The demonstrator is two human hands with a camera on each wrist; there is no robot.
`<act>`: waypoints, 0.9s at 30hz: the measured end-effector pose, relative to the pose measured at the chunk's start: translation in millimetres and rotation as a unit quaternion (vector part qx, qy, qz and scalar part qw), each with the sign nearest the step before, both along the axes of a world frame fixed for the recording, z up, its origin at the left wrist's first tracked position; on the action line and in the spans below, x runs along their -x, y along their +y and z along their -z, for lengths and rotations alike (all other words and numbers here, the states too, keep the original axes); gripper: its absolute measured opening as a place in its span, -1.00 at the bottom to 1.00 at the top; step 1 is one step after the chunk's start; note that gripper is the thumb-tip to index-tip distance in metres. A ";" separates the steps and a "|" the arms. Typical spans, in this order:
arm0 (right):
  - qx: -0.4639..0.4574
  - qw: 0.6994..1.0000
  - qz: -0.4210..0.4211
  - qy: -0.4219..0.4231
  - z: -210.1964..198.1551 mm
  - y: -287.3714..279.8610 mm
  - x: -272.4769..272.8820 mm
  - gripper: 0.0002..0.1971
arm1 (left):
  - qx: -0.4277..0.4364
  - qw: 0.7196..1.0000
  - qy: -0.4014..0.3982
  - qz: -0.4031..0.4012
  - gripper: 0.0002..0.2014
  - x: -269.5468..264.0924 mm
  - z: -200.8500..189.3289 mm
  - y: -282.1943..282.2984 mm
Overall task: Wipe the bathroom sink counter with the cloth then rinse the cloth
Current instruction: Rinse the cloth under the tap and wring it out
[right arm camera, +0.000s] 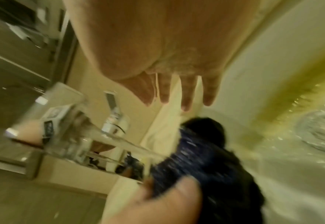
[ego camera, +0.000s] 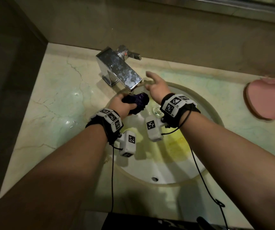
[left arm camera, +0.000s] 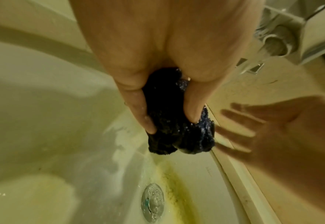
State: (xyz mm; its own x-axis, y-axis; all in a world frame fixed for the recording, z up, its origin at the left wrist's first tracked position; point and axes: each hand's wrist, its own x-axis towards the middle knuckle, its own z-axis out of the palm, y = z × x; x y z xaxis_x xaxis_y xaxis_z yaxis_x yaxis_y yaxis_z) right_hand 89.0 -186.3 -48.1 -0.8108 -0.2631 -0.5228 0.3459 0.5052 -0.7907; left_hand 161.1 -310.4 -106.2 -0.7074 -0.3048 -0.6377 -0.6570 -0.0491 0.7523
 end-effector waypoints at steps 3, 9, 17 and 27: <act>0.030 0.998 -0.010 0.051 -23.0 -4.7 15.0 -0.37 | 0.030 0.999 -0.004 0.020 -0.62 -4.9 -7.5 -1.4; 0.026 0.997 -0.047 0.063 -36.5 -21.0 26.3 -0.27 | 0.052 0.999 0.003 -0.003 -0.53 -18.9 -24.6 2.2; -0.037 0.988 -0.121 0.083 -53.2 -10.1 3.8 -0.28 | 0.079 0.996 0.010 0.029 -0.43 -31.0 -48.0 11.6; -0.067 0.996 -0.059 0.009 -69.9 83.4 -62.0 -0.48 | 0.030 0.985 0.054 0.161 -0.61 -13.9 -103.1 71.4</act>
